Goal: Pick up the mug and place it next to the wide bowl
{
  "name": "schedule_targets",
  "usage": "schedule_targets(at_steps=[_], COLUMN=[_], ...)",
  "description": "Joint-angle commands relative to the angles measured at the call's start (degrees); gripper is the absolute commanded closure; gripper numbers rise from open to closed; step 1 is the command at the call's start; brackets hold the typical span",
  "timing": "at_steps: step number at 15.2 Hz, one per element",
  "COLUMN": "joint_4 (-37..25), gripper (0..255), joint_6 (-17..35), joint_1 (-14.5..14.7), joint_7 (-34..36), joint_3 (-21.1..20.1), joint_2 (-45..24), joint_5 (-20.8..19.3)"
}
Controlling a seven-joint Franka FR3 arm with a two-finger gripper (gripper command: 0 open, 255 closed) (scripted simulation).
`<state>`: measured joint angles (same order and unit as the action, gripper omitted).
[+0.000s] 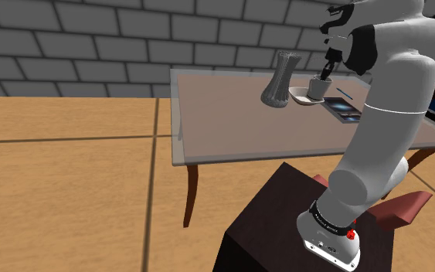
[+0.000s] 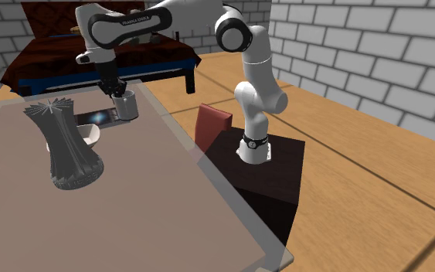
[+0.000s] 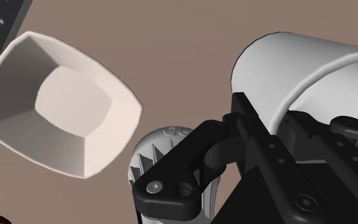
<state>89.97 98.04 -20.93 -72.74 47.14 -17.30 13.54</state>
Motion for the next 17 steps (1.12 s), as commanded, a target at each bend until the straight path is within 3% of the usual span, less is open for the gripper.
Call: schedule_targets(at_steps=[1, 17], joint_4=[1.4, 10.7], gripper=[255, 255], joint_6=[1.5, 12.6], joint_1=[0.1, 0.0], joint_7=[-0.2, -2.2], joint_3=[-0.1, -1.4], joint_2=[-0.2, -3.0], joint_5=[0.2, 2.9])
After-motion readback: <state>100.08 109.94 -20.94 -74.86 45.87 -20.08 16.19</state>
